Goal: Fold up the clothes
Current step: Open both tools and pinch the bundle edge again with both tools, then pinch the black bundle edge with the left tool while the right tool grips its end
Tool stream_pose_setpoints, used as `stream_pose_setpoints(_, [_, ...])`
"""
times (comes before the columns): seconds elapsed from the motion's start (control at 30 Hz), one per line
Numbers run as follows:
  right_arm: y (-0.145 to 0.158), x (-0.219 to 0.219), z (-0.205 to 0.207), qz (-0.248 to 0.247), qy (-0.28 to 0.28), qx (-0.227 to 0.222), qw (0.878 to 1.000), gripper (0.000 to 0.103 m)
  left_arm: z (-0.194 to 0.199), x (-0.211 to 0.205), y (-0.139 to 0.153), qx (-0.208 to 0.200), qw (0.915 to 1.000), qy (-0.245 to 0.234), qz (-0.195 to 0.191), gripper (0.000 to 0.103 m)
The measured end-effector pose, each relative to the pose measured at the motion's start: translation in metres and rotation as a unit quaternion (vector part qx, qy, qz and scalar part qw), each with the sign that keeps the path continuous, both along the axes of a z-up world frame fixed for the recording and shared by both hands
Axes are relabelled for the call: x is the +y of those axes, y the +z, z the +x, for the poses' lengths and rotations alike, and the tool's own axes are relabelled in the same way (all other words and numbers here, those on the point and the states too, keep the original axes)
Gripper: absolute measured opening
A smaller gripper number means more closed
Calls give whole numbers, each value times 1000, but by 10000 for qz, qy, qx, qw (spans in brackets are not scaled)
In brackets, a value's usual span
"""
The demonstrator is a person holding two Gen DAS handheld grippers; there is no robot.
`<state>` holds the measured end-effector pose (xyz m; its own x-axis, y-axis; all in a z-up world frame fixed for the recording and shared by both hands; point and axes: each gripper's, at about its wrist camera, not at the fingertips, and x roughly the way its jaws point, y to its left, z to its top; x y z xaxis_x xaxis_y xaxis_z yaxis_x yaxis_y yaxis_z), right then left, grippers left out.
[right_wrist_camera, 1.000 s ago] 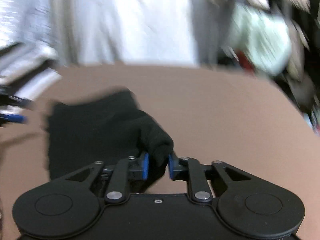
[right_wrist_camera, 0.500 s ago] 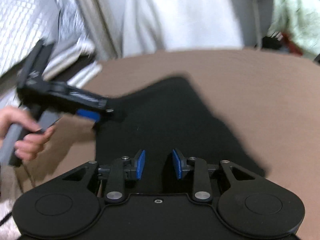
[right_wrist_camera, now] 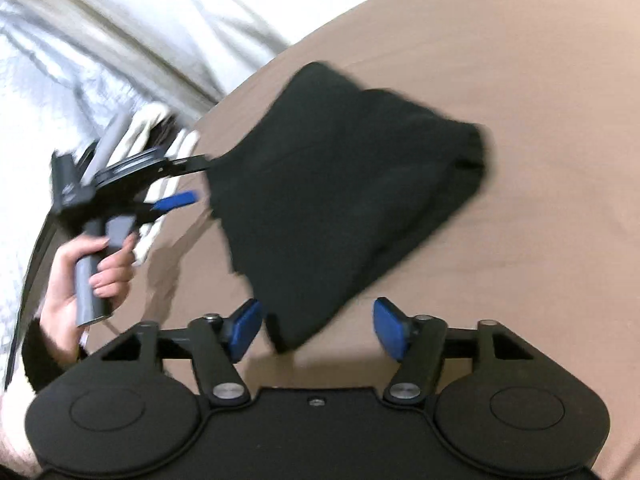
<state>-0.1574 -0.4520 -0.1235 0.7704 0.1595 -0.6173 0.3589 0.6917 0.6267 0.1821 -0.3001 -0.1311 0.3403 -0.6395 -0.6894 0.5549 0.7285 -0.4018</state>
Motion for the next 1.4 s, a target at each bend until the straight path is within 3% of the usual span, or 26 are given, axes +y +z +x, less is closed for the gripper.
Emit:
stream_pose_setpoints(0.1, [-14, -13, -6, 64, -486, -25, 9988, 69, 22, -1, -28, 964, 9931, -397, -532, 90])
stream_pose_setpoints(0.17, [-21, -20, -5, 159, -757, -219, 9968, 69, 32, -13, -54, 1450, 9859, -497, -668, 95])
stream_pose_setpoints(0.2, [-23, -22, -6, 166, -917, -338, 9951, 69, 33, -18, -61, 1417, 9858, -501, -744, 102])
stream_pose_setpoints(0.3, [-33, -32, 3, 180, -1217, -619, 9905, 70, 35, -35, -64, 1101, 9869, -693, -955, 101])
stream_pose_setpoints(0.33, [-36, -35, 7, 175, -1296, -710, 9889, 70, 34, -42, -63, 1031, 9872, -816, -905, 96])
stream_pose_setpoints(0.37, [-38, -37, 12, 162, -1371, -798, 9872, 70, 32, -50, -59, 936, 9875, -958, -837, 64])
stream_pose_setpoints(0.4, [-37, -41, 21, 27, -1391, -842, 9867, 70, 30, -55, -56, 852, 9877, -1053, -785, 43])
stream_pose_setpoints(0.43, [-34, -41, 28, -207, -1341, -828, 9873, 59, 29, -55, -52, 794, 9884, -1043, -768, 40])
stream_pose_setpoints(0.47, [-29, -40, 35, -447, -1281, -812, 9874, 23, 27, -55, -49, 736, 9891, -1032, -751, 33])
stream_pose_setpoints(0.57, [8, -30, 50, -1628, -884, -962, 9780, 17, 8, -48, -25, 155, 9937, -928, -614, 28])
stream_pose_setpoints(0.63, [41, -16, 67, -2939, -449, -919, 9504, 17, -11, -40, -9, -266, 9943, -875, -557, 28])
stream_pose_setpoints(0.67, [52, -16, 73, -3202, -381, -860, 9427, 17, -19, -33, -4, -223, 9948, -813, -563, 28])
stream_pose_setpoints(0.73, [65, -34, 87, -3056, -349, -682, 9491, 22, -27, -22, -6, 214, 9964, -684, -453, 32])
stream_pose_setpoints(0.77, [66, -48, 94, -2864, -397, -504, 9560, 30, -28, -20, -15, 559, 9958, -659, -314, 33])
stream_pose_setpoints(0.83, [55, -78, 101, -2487, -599, -8, 9667, 37, -27, -14, -29, 883, 9940, -624, -183, 42])
stream_pose_setpoints(0.87, [46, -89, 105, -2333, -680, 243, 9697, 43, -23, -4, -29, 914, 9940, -455, -390, 45])
stream_pose_setpoints(0.93, [32, -93, 104, -2340, -403, 525, 9700, 43, -9, 19, -22, 1011, 9902, -7, -967, 45])
stream_pose_setpoints(0.97, [28, -91, 102, -2422, -207, 607, 9681, 44, -3, 31, -16, 869, 9887, 158, -1212, 51])
stream_pose_setpoints(1.0, [27, -89, 89, -2444, -149, 561, 9679, 45, 2, 40, -11, 712, 9875, 289, -1373, 61])
stream_pose_setpoints(1.03, [26, -89, 80, -2226, -137, 441, 9738, 48, 7, 44, -7, 524, 9889, 343, -1345, 65])
stream_pose_setpoints(1.07, [24, -92, 72, -1745, -131, 256, 9842, 53, 11, 48, -6, 412, 9899, 369, -1308, 69])
stream_pose_setpoints(1.13, [16, -98, 58, -652, -153, -142, 9977, 65, 21, 50, -15, 747, 9886, 226, -1285, 70])
stream_pose_setpoints(1.2, [4, -94, 48, 222, -232, -382, 9988, 70, 30, 42, -35, 1371, 9810, 59, -1375, 73])
stream_pose_setpoints(1.3, [-13, -81, 43, 625, -315, -423, 9967, 72, 34, 14, -68, 2079, 9688, -345, -1301, 83])
stream_pose_setpoints(1.37, [-16, -75, 43, 690, -424, -625, 9948, 85, 28, 1, -73, 1892, 9708, -533, -1376, 85])
stream_pose_setpoints(1.4, [-20, -74, 42, 818, -454, -744, 9928, 88, 25, -4, -76, 1822, 9711, -624, -1408, 80])
